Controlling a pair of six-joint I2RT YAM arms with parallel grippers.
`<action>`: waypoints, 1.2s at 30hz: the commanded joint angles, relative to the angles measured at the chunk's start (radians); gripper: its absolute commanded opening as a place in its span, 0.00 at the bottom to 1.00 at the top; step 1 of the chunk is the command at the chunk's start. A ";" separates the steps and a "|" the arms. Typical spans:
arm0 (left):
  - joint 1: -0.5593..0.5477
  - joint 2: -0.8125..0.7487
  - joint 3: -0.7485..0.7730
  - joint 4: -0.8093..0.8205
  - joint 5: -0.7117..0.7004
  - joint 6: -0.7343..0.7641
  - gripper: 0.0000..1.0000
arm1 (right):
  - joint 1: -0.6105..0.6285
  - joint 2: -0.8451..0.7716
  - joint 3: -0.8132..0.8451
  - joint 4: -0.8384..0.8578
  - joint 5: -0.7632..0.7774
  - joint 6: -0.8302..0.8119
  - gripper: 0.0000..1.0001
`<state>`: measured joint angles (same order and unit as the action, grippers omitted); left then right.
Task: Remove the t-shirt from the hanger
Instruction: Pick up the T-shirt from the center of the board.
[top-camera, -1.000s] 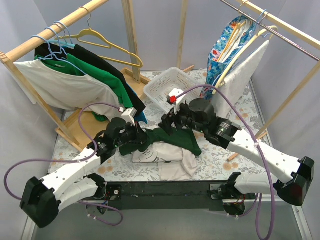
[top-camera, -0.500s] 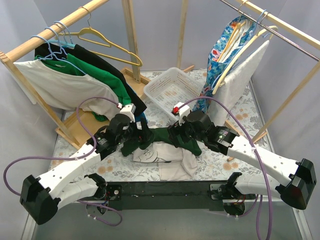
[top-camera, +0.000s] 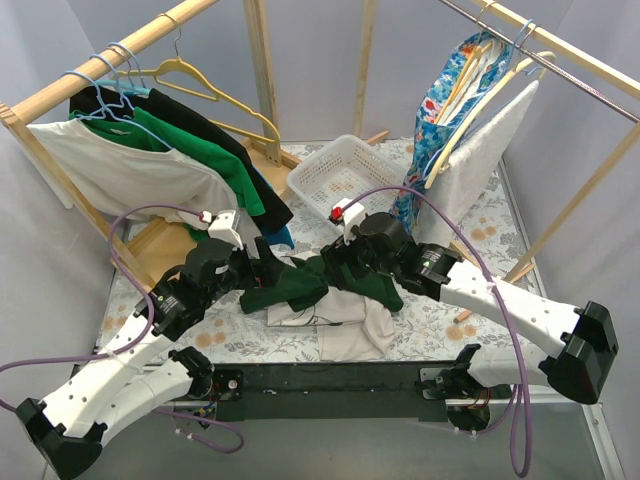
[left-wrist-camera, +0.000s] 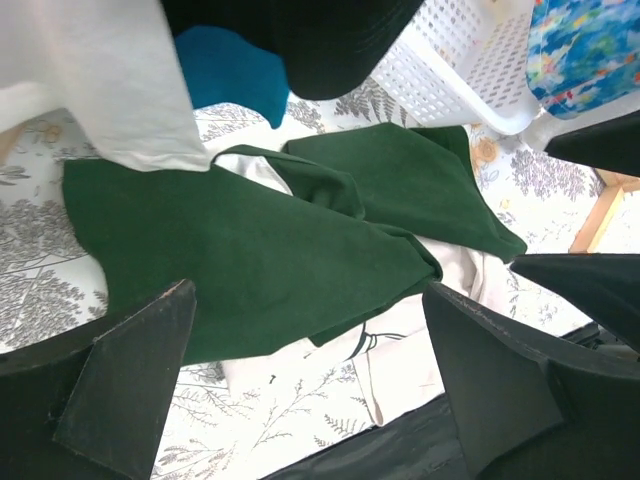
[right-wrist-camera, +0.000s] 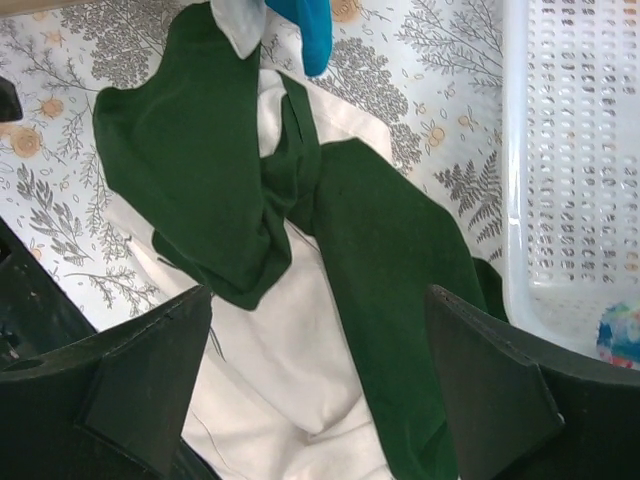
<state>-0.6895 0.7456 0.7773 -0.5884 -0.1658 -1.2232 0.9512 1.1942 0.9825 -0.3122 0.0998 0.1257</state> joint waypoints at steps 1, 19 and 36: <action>-0.002 -0.041 0.036 -0.042 -0.066 -0.013 0.98 | 0.014 0.097 0.070 0.059 -0.028 -0.017 0.94; -0.002 -0.098 0.025 -0.018 -0.095 -0.001 0.98 | 0.014 0.510 -0.010 0.157 -0.049 0.035 0.98; -0.002 -0.109 0.020 -0.007 -0.089 0.007 0.98 | 0.014 0.653 -0.079 0.107 0.127 0.092 0.01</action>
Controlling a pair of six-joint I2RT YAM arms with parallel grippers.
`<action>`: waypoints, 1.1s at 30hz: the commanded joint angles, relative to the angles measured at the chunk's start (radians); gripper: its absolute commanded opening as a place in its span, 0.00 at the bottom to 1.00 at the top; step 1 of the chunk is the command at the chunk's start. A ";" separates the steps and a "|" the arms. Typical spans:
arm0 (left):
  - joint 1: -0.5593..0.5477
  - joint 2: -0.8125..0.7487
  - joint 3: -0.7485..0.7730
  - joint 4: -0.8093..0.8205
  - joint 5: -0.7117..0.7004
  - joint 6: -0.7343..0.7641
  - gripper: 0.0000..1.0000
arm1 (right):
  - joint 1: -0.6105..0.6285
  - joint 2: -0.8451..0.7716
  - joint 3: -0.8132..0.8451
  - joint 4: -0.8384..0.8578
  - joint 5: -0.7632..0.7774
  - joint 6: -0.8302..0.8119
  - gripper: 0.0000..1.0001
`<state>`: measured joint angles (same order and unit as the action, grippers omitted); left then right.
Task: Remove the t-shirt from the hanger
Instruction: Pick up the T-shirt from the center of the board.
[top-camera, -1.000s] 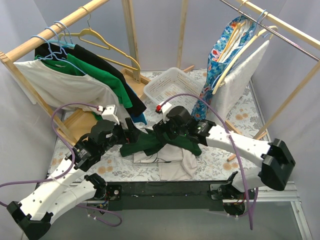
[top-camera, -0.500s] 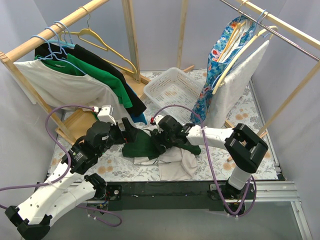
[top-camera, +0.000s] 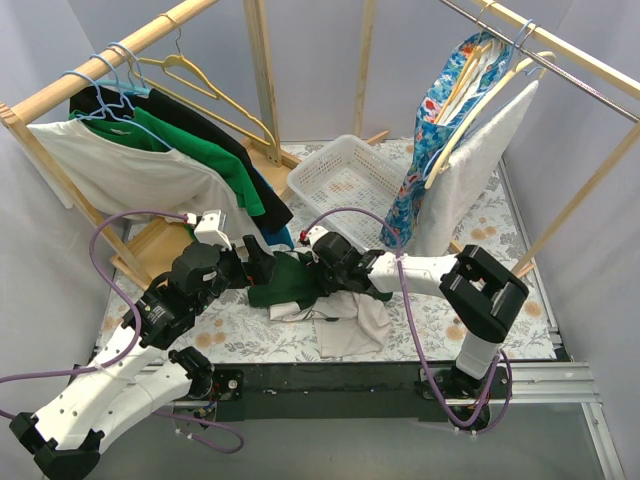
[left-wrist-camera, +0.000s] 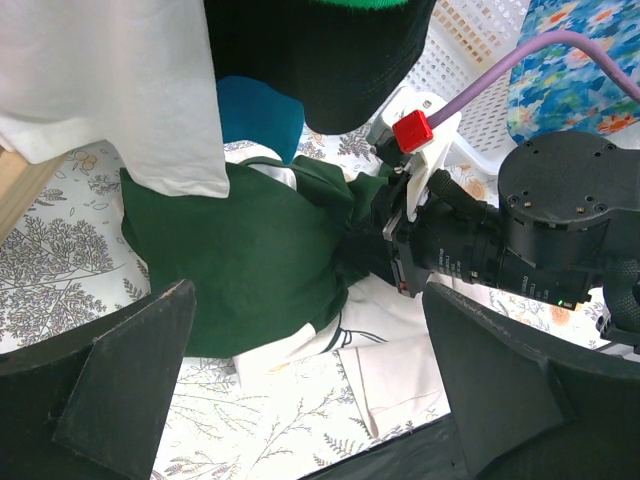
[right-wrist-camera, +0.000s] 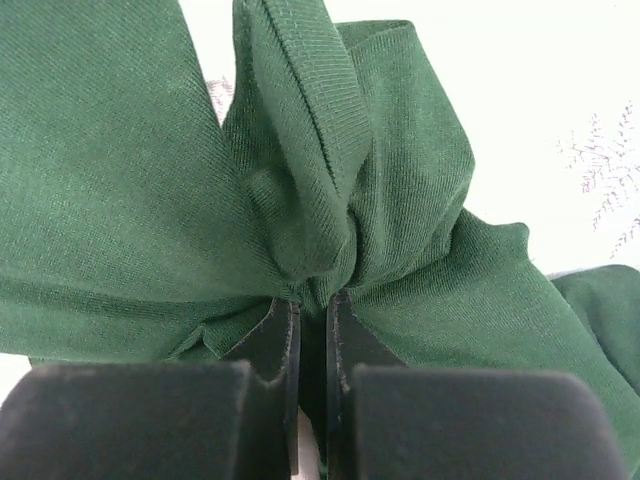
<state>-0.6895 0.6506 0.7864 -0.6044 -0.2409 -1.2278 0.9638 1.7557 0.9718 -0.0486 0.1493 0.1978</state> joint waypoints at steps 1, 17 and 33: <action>-0.002 -0.012 0.011 0.009 -0.014 0.011 0.98 | 0.001 0.056 -0.064 -0.166 0.087 0.028 0.01; -0.002 -0.025 0.010 0.008 -0.017 -0.001 0.98 | -0.030 -0.285 0.473 -0.324 0.473 -0.149 0.01; -0.002 -0.022 0.034 -0.029 -0.024 -0.012 0.98 | -0.259 -0.087 0.786 0.029 0.383 -0.370 0.01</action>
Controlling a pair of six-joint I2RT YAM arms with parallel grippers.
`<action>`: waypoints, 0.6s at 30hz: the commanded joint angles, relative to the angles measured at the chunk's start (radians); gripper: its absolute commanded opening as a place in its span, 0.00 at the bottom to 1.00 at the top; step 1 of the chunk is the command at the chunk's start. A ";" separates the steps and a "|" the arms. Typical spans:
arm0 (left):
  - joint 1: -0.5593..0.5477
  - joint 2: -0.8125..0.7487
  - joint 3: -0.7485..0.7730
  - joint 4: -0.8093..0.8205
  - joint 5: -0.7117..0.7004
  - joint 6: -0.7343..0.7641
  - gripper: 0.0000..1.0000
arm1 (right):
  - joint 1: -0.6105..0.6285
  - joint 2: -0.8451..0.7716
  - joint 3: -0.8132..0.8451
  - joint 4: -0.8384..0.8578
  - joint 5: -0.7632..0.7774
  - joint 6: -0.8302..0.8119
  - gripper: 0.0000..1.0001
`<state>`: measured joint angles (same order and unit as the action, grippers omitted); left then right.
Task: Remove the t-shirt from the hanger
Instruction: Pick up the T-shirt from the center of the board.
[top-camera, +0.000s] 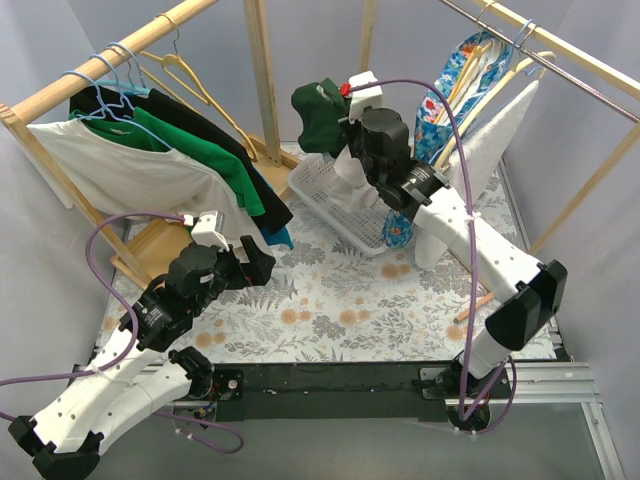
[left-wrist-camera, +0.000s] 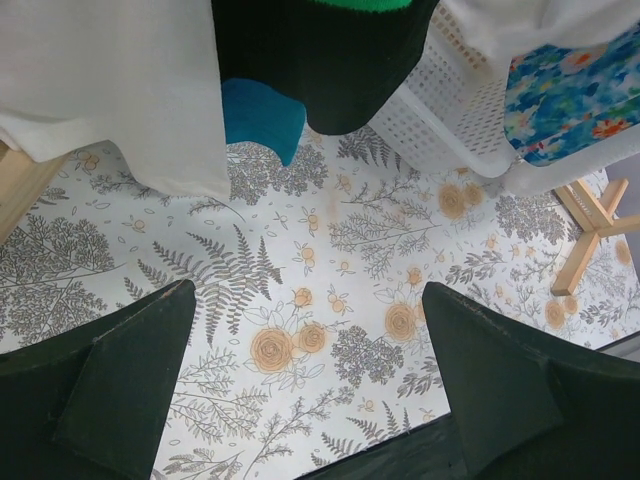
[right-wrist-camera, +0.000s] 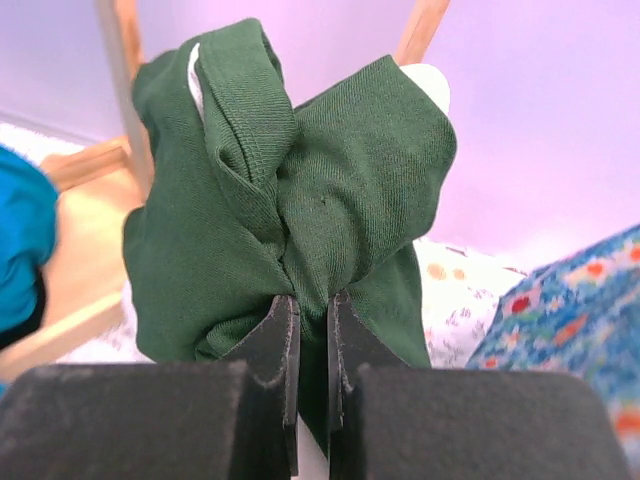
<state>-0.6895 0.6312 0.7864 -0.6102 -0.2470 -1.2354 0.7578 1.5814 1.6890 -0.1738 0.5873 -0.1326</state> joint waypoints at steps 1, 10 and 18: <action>-0.002 -0.001 0.039 -0.023 -0.018 -0.006 0.98 | -0.063 0.106 0.081 0.155 -0.058 -0.035 0.01; -0.002 -0.001 0.050 -0.042 -0.026 -0.006 0.98 | -0.135 0.207 -0.084 0.207 -0.121 0.057 0.01; -0.002 0.024 0.048 -0.014 -0.021 0.022 0.98 | -0.141 0.176 -0.317 0.206 -0.161 0.120 0.01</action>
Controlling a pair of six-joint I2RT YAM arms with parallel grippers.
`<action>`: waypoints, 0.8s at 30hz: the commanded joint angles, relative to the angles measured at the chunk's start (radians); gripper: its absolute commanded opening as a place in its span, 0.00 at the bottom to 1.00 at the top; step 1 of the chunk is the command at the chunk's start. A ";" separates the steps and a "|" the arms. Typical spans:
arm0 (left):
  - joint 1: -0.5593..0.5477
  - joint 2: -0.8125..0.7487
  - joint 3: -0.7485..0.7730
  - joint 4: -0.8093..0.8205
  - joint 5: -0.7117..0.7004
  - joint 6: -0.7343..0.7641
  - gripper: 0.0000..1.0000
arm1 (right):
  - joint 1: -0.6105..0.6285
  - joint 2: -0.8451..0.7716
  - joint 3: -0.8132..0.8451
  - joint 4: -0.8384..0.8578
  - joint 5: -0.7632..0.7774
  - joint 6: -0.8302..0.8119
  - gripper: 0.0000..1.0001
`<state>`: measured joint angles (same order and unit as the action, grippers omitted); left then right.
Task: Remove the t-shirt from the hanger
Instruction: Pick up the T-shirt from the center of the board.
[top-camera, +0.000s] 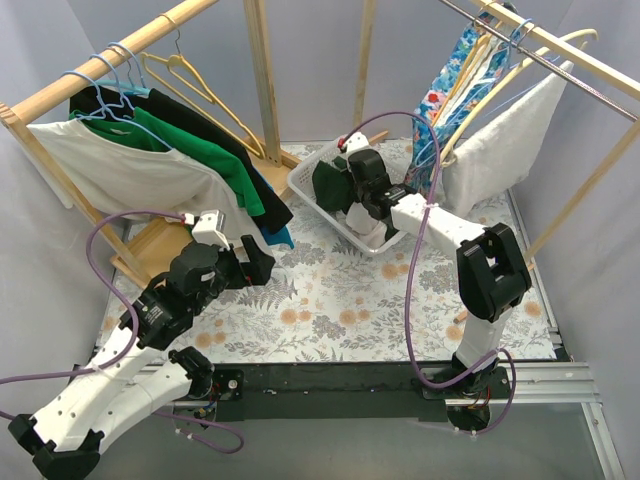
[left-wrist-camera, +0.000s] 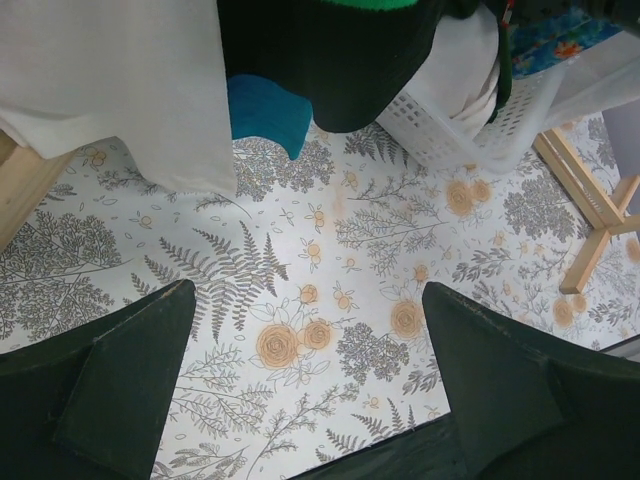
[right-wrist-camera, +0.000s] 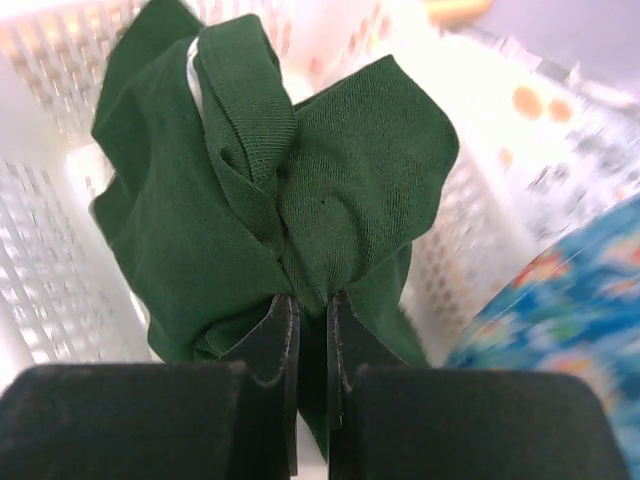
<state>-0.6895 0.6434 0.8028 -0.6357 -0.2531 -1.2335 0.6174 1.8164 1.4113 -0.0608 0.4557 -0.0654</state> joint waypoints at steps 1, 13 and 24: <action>-0.002 0.016 0.033 0.011 -0.014 0.022 0.98 | -0.002 -0.052 -0.037 0.067 -0.032 0.056 0.01; -0.002 -0.027 0.032 -0.002 0.028 0.031 0.98 | 0.025 -0.184 -0.007 -0.062 -0.169 0.096 0.64; -0.002 -0.054 -0.004 0.013 0.044 0.020 0.98 | 0.215 -0.423 -0.100 -0.100 -0.207 0.072 0.70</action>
<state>-0.6895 0.5903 0.8070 -0.6346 -0.2214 -1.2194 0.7834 1.4616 1.3155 -0.1455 0.2775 0.0120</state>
